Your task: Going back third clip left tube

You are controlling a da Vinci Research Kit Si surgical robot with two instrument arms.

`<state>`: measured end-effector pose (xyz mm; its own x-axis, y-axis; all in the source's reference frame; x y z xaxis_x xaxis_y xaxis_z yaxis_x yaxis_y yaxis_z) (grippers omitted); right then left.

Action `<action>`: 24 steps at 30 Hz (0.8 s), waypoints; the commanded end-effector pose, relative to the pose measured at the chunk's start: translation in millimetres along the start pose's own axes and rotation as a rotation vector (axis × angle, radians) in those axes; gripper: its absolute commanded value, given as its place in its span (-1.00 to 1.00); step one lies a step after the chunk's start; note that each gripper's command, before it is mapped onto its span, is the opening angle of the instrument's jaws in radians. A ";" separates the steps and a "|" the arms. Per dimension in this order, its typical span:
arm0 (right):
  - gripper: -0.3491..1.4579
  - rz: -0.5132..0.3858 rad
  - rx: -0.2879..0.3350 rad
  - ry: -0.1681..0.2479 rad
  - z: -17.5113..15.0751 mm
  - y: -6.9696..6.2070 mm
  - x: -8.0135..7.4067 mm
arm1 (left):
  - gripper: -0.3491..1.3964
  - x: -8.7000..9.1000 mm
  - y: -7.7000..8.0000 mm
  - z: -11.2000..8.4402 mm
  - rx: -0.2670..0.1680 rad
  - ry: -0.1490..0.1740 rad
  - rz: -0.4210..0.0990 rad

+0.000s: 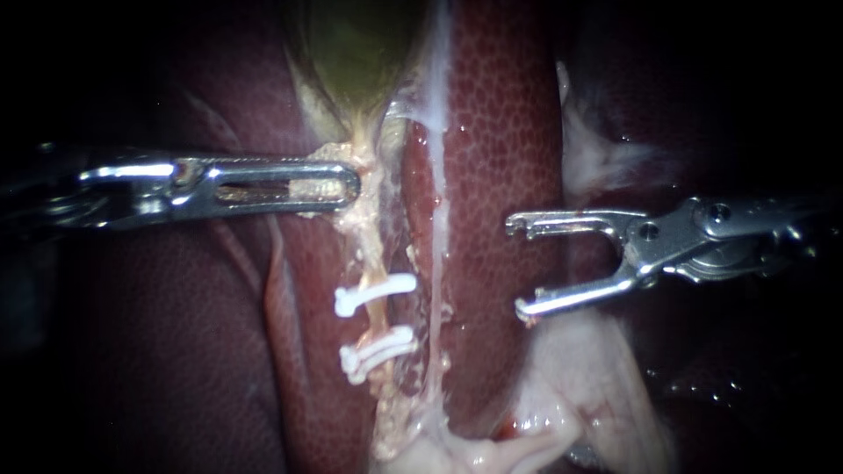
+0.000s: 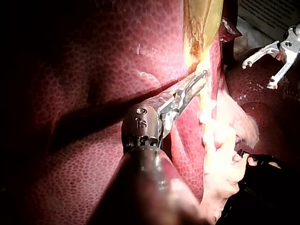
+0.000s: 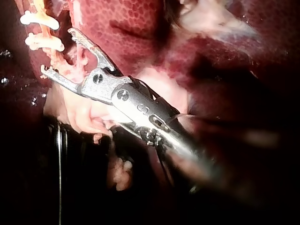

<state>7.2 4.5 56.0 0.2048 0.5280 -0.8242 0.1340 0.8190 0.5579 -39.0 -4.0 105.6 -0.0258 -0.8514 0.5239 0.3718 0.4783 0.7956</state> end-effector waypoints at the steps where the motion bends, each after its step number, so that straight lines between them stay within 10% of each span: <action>1: 0.05 0.000 0.000 0.000 0.0 0.0 0.0 | -1.00 0.1 0.0 0.2 0.001 0.000 0.000; 24: 0.05 0.000 0.000 0.000 0.0 -0.2 0.1 | -1.00 0.6 -0.1 1.7 0.007 0.005 0.004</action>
<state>7.2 4.4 55.7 0.2044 0.5276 -0.8245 0.1344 0.8192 0.5575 -40.7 -4.2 106.4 -0.0196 -0.8505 0.5256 0.3664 0.4830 0.7953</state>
